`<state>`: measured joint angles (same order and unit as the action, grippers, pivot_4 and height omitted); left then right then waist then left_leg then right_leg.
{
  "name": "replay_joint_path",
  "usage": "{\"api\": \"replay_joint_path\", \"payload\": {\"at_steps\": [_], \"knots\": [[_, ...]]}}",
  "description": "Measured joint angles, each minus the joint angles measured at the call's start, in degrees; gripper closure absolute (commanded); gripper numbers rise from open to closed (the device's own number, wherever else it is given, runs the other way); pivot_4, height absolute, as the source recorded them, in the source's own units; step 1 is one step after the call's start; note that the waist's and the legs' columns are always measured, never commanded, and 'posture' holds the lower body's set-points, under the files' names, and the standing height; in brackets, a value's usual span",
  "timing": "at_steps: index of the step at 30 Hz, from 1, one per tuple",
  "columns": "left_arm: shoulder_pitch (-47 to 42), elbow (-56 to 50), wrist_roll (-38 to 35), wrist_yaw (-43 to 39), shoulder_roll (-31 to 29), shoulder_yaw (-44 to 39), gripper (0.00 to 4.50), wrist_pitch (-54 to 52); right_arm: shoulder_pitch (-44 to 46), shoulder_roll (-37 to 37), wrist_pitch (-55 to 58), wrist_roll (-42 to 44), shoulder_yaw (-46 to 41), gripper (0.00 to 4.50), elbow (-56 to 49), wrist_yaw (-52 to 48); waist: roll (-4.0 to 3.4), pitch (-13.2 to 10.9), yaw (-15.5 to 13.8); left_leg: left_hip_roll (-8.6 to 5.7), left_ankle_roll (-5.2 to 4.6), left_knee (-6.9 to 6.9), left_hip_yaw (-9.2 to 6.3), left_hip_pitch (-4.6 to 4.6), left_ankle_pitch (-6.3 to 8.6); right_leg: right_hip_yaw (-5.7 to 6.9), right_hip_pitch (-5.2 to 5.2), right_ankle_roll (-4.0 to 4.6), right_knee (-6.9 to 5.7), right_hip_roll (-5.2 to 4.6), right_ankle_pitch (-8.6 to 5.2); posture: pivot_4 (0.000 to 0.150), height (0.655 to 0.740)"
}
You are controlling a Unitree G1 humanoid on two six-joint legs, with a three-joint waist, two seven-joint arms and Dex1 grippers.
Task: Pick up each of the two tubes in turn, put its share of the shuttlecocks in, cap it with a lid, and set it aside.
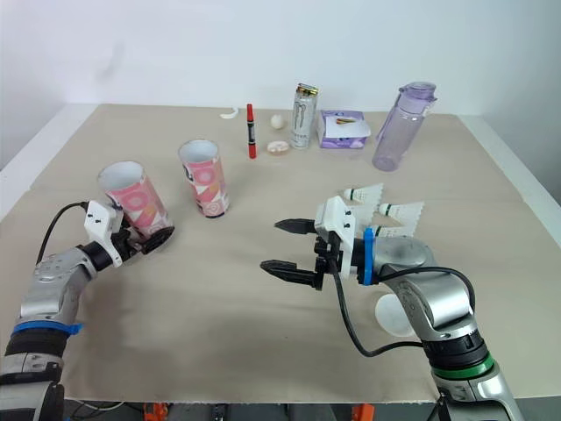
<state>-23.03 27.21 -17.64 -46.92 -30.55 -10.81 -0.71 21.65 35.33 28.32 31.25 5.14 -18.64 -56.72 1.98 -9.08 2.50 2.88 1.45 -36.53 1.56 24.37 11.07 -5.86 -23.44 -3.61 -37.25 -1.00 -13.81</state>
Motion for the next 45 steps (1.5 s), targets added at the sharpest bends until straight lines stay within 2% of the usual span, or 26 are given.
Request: {"api": "replay_joint_path", "payload": {"at_steps": [9, 13, 24, 26, 28, 29, 30, 33, 35, 38, 45], "knots": [[-1.7, 4.3, 0.0, -4.5, 0.4, 1.0, 0.00, 3.2, -0.5, 0.1, 0.9, 0.3, -0.6, 0.09, -1.4, 0.7, 0.00, 0.0, 0.0, -0.02, 0.00, -0.01, -0.04, 0.05, 0.00, -0.01, 0.00, 0.00, 0.00, 0.01, 0.00, 0.150, 0.7400], [-2.6, 6.1, 0.1, -5.2, 0.4, 1.0, 0.99, 4.2, -0.6, 0.1, 1.3, 0.5, -0.6, 0.00, -1.5, 0.8, 0.00, 0.0, 0.0, -0.02, 0.00, -0.01, -0.06, 0.05, 0.00, 0.00, 0.00, -0.01, 0.00, 0.02, 0.00, 0.150, 0.7400], [-2.9, 6.5, 1.0, -5.2, 0.3, 1.1, 0.99, 5.8, -1.2, -0.1, 1.4, 0.6, -0.6, 0.00, -2.6, 2.0, 0.01, 0.0, 0.0, -0.02, 0.00, -0.01, -0.07, 0.06, 0.00, -0.01, 0.00, -0.01, 0.00, 0.02, 0.00, 0.150, 0.7400], [-1.8, 4.2, 1.2, -5.3, -0.2, 1.3, 0.99, 5.7, -1.7, -0.1, 1.4, 0.8, -0.9, 0.00, -3.2, 2.3, 0.01, 0.0, 0.0, -0.02, 0.00, -0.01, -0.07, 0.09, 0.00, -0.01, -0.02, 0.00, 0.00, 0.02, 0.00, 0.150, 0.7400], [3.4, -7.9, 1.4, -6.9, -2.5, 3.1, 0.99, 3.7, -5.6, 0.1, 2.1, 2.8, -4.3, 0.00, -6.8, 4.4, 0.00, 0.0, 0.0, -0.03, 0.06, 0.02, -0.10, 0.18, 0.04, -0.06, -0.06, 0.00, 0.00, 0.00, -0.04, 0.150, 0.7400], [4.3, -10.7, 1.4, -7.4, -2.9, 3.6, 0.99, 2.9, -6.6, 0.2, 2.4, 3.4, -5.2, 0.00, -7.7, 4.8, 0.01, 0.0, 0.0, -0.03, 0.06, 0.02, -0.12, 0.22, 0.04, -0.05, -0.07, 0.00, 0.01, 0.00, -0.06, 0.150, 0.7400], [7.1, -19.2, 1.4, -8.9, -5.0, 6.1, 0.99, 0.2, -10.0, 1.0, 3.2, 5.0, -7.7, 0.00, -11.4, 6.1, 0.01, 0.0, -0.2, -0.07, 0.06, 0.02, -0.21, 0.29, 0.04, -0.04, -0.07, -0.06, 0.02, 0.00, -0.11, 0.150, 0.7400], [8.0, -26.7, 1.5, -10.7, -7.0, 9.3, 0.99, -3.5, -13.4, 1.5, 3.9, 6.5, -9.9, 0.00, -14.7, 7.3, 0.01, 0.0, -0.5, -0.14, 0.08, 0.00, -0.22, 0.28, 0.05, -0.02, -0.05, -0.07, 0.02, -0.07, -0.15, 0.150, 0.7400], [6.7, -34.3, 2.4, -13.7, -10.0, 14.5, 0.99, -8.6, -20.4, 2.3, 3.7, 6.7, -12.6, 0.00, -18.4, 8.3, 0.02, 0.0, -0.7, -0.13, 0.08, -0.02, -0.18, 0.21, 0.05, 0.00, 0.01, -0.35, 0.02, -0.08, -0.35, 0.150, 0.7400], [1.4, -38.4, 6.2, -17.5, -13.4, 21.8, 0.99, -13.6, -26.1, 2.3, 2.4, 6.1, -14.6, 0.00, -19.6, 9.5, 0.00, 0.0, -0.9, -0.13, 0.01, -0.06, -0.11, 0.14, 0.00, -0.05, 0.02, -0.15, 0.01, -0.06, -0.40, 0.150, 0.7400], [-7.6, -38.9, 14.0, -20.1, -13.7, 31.4, 0.99, -19.5, -36.6, 0.8, -2.1, 3.6, -22.0, 0.00, -19.9, 13.0, -0.03, 0.0, -0.8, -0.12, -0.04, -0.08, -0.06, 0.06, -0.03, -0.15, 0.05, -0.16, 0.01, 0.00, -0.36, 0.150, 0.7400]]}}
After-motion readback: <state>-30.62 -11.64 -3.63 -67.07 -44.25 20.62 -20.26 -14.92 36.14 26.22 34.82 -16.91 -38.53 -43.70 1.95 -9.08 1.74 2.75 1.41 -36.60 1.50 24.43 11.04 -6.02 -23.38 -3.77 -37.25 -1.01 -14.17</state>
